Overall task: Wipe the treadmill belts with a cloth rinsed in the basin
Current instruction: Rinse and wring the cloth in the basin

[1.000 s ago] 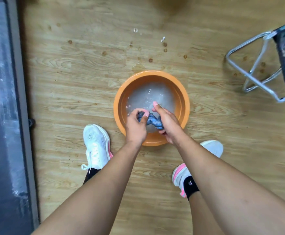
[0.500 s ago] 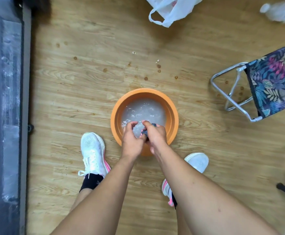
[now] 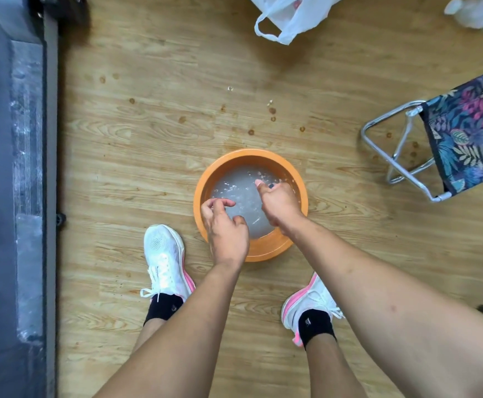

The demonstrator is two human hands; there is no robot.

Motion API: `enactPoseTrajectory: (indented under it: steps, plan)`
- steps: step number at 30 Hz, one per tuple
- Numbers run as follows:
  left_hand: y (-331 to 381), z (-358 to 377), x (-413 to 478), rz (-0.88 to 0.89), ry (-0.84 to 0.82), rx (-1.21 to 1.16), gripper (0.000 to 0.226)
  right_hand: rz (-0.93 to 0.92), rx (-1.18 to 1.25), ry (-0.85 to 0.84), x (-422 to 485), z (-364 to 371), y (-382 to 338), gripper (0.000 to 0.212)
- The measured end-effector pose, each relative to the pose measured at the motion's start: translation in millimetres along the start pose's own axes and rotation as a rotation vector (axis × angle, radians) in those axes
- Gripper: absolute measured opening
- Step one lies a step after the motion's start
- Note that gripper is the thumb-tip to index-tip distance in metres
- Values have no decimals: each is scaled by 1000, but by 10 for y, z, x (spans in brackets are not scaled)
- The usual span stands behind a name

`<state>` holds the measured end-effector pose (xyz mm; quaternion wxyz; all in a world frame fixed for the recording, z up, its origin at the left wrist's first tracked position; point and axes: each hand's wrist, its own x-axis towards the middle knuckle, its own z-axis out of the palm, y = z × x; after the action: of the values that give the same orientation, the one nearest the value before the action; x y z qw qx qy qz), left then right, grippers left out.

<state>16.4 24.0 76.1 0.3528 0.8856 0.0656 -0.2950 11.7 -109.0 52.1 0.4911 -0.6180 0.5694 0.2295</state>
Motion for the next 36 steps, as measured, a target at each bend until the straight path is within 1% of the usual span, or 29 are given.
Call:
enactPoseTrajectory:
  steps: [2, 4, 6, 8, 9, 10, 12, 14, 15, 16, 18, 20, 22, 24, 26, 28, 30, 31, 33, 34, 36]
  plan:
    - [77, 47, -45, 15, -3, -30, 34, 25, 66, -16, -49, 23, 63, 53]
    - [146, 48, -92, 9, 3, -58, 32, 102, 256, -54, -136, 4, 79, 48]
    - [210, 7, -125, 10, -7, -115, 23, 164, 384, -126, -263, -31, 74, 45]
    - [260, -49, -155, -1, -112, -198, 14, 221, 475, -225, -391, -54, 62, 46]
    - [273, -81, -176, -9, -173, -222, 14, 241, 544, -261, -450, -58, 66, 46]
    - [269, -108, -185, -16, -209, -232, 16, 232, 605, -274, -524, -72, 74, 41]
    - [239, -180, -164, -97, -240, -246, 17, 170, 645, -291, -694, -150, 105, 25]
    - [259, -310, -128, -178, -298, -278, 10, 112, 609, -281, -844, -238, 153, 17]
    - [271, -384, -114, -161, -331, -262, 6, 95, 591, -267, -906, -292, 177, 14]
    - [290, -453, -102, -88, -345, -206, 3, 75, 569, -253, -949, -340, 197, 11]
    - [364, -576, -99, 101, -330, -107, 11, 25, 504, -247, -1031, -450, 172, 7]
    - [440, -655, -71, 177, -279, -158, 18, -59, 380, -238, -1042, -531, 131, 15]
    - [497, -710, -53, 100, -280, -314, 17, -173, 213, -178, -1054, -609, 35, 20]
    - [548, -728, -57, -15, -335, -429, 18, -241, 97, -124, -1027, -678, -46, 22]
    - [547, -716, -52, -76, -357, -446, 20, -266, 99, -140, -1027, -710, -92, 21]
    - [591, -729, -33, -143, -369, -537, 19, -309, 95, -148, -1063, -671, -146, 21]
    - [632, -741, -33, -224, -453, -647, 12, -401, 28, -96, -1069, -622, -109, 22]
    - [640, -754, -33, -223, -491, -658, 14, -448, -7, -75, -1080, -598, -84, 21]
    - [621, -792, -20, -161, -534, -613, 16, -497, 13, -47, -1127, -582, -71, 16]
    - [599, -818, 1, -152, -522, -604, 14, -515, 51, -21, -1135, -595, -71, 15]
    - [556, -871, 50, -195, -463, -612, 19, -540, 164, 19, -1152, -668, -95, 14]
